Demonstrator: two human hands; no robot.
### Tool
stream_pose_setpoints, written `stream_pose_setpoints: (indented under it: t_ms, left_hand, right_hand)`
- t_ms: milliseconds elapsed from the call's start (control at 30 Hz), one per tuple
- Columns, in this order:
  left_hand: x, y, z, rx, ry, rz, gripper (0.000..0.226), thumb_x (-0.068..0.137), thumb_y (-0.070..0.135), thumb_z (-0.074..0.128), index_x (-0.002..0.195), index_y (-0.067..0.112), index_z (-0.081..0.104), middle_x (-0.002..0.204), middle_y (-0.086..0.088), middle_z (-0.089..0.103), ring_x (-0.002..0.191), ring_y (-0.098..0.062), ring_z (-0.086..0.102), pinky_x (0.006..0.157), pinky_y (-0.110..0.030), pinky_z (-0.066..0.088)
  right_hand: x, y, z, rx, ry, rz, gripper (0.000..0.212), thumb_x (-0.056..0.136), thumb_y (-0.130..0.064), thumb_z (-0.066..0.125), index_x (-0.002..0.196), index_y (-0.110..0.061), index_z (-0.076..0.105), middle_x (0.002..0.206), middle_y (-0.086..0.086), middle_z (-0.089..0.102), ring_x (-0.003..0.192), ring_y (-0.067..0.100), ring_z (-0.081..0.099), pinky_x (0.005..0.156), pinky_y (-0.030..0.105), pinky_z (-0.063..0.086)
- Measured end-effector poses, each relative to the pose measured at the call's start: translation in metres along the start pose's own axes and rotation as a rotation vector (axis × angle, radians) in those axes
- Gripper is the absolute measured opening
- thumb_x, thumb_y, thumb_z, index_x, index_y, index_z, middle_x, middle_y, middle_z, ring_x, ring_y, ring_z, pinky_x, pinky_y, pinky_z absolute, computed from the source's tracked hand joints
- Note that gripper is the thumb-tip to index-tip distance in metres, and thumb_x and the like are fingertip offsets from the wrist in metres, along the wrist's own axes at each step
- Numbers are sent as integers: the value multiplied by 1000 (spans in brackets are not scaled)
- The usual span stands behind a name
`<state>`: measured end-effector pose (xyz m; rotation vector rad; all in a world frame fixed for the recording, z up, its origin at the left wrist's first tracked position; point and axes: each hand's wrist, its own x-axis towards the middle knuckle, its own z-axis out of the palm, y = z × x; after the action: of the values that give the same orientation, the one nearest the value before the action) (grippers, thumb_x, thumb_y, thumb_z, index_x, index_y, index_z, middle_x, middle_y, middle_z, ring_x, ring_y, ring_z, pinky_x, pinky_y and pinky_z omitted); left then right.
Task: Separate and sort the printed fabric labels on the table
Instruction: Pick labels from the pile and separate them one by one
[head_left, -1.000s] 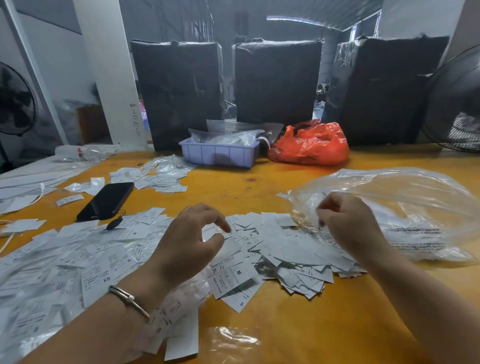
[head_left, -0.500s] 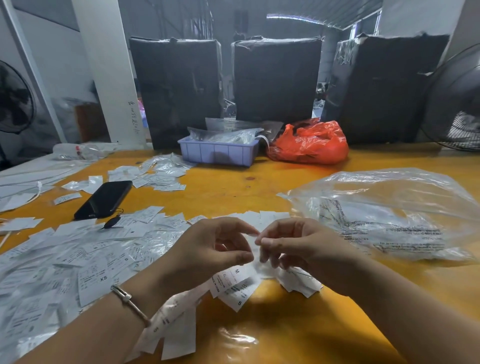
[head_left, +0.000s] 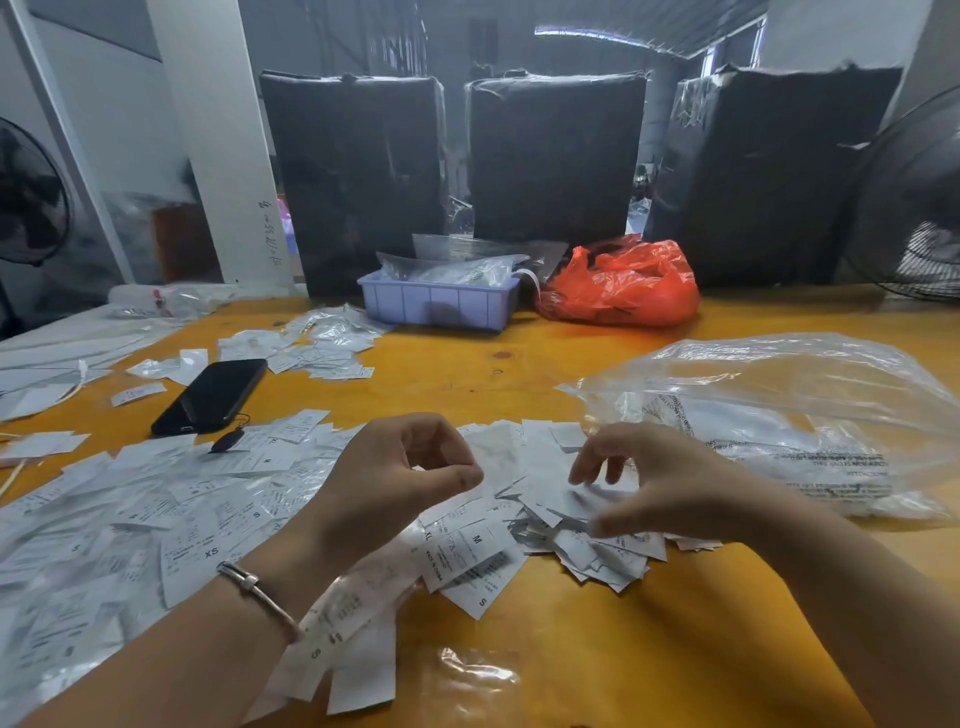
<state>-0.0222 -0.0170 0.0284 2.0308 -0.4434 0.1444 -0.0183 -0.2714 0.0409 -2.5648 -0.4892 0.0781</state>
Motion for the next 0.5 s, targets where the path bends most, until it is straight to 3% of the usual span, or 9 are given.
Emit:
stream_pose_setpoints:
  t_ms: [67, 133, 200, 333, 500]
  left_hand:
    - [0, 0, 1, -68, -8, -24, 9, 78, 5, 77, 78, 7, 68, 77, -4, 75, 70, -14, 70, 60, -14, 49]
    - [0, 1, 1, -141, -12, -48, 13, 77, -5, 74, 82, 0, 63, 79, -7, 76, 70, -17, 72, 59, -13, 50]
    - [0, 2, 1, -161, -26, -62, 20, 75, -6, 76, 88, 2, 63, 80, -7, 76, 72, -20, 72, 59, -16, 51]
    - [-1, 4, 1, -191, -76, -103, 32, 74, -4, 78, 101, 12, 70, 76, -7, 73, 71, -23, 71, 65, -24, 56]
    - [-3, 5, 1, -275, -104, -155, 11, 82, -7, 68, 90, 1, 71, 83, -19, 73, 80, -27, 74, 71, -29, 60]
  right_hand:
    - [1, 0, 3, -48, 30, -31, 25, 70, -25, 80, 91, -29, 69, 90, -14, 60, 83, -2, 55, 68, 14, 47]
    - [2, 1, 3, -46, 36, -52, 21, 70, -24, 81, 88, -28, 71, 91, -11, 62, 81, 1, 59, 72, 24, 53]
    - [2, 3, 2, -54, 29, -65, 20, 71, -22, 82, 87, -27, 71, 91, -10, 65, 80, 1, 62, 75, 31, 55]
    - [1, 6, 3, -99, 35, -120, 18, 76, -24, 77, 92, -27, 71, 91, -12, 65, 80, -1, 62, 74, 26, 53]
    - [2, 5, 4, -126, 58, -148, 16, 73, -25, 77, 87, -24, 71, 86, -10, 63, 76, 2, 61, 70, 27, 53]
